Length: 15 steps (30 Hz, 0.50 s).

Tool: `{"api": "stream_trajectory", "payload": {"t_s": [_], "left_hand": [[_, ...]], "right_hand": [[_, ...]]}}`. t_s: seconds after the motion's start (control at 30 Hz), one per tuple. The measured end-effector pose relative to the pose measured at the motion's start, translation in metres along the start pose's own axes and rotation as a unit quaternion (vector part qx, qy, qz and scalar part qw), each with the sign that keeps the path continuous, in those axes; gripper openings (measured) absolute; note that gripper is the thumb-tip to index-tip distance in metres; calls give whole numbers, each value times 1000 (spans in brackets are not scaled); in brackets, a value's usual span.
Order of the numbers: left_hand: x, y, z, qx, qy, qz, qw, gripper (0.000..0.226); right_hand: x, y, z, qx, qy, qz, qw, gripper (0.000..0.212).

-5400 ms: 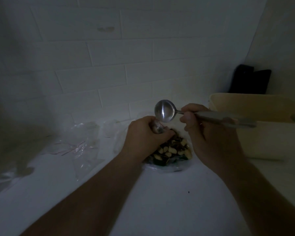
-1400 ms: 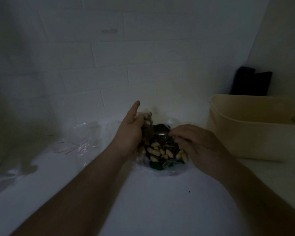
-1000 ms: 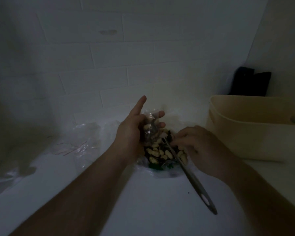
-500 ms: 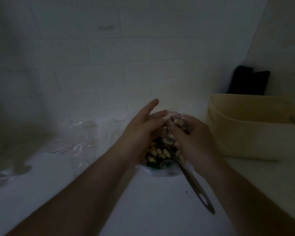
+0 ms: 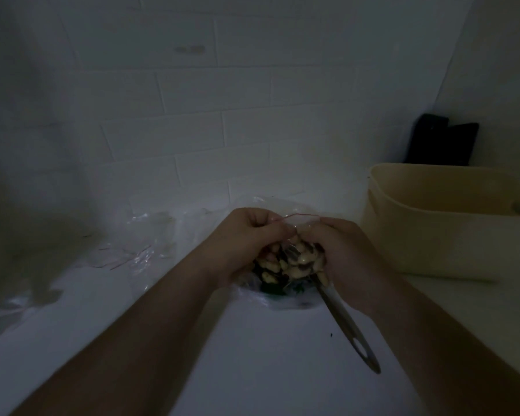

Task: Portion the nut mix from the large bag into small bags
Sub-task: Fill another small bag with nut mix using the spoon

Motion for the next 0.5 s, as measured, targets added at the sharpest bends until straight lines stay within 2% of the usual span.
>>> {"api": "stream_trajectory", "payload": {"t_s": [0.1, 0.27, 0.37, 0.5], "left_hand": [[-1, 2, -3, 1, 5, 18, 1000, 16], [-1, 6, -7, 0, 21, 36, 999, 14], [0, 9, -8, -3, 25, 54, 998, 16], [0, 14, -10, -42, 34, 79, 995, 13]], "right_hand": [[0, -2, 5, -35, -19, -6, 999, 30], [1, -3, 7, -25, -30, -10, 999, 21], [3, -5, 9, -65, -52, -13, 996, 17], [1, 0, 10, -83, -67, 1, 994, 22]]}}
Point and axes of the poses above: each hand's wrist, its own x-axis towards the middle knuckle, its own z-axis out of the back of the hand, y = z × x, the point moved 10 cm from there along x, towards the middle knuckle, and after that the axes turned 8 degrees about y, right-handed, at the moved point
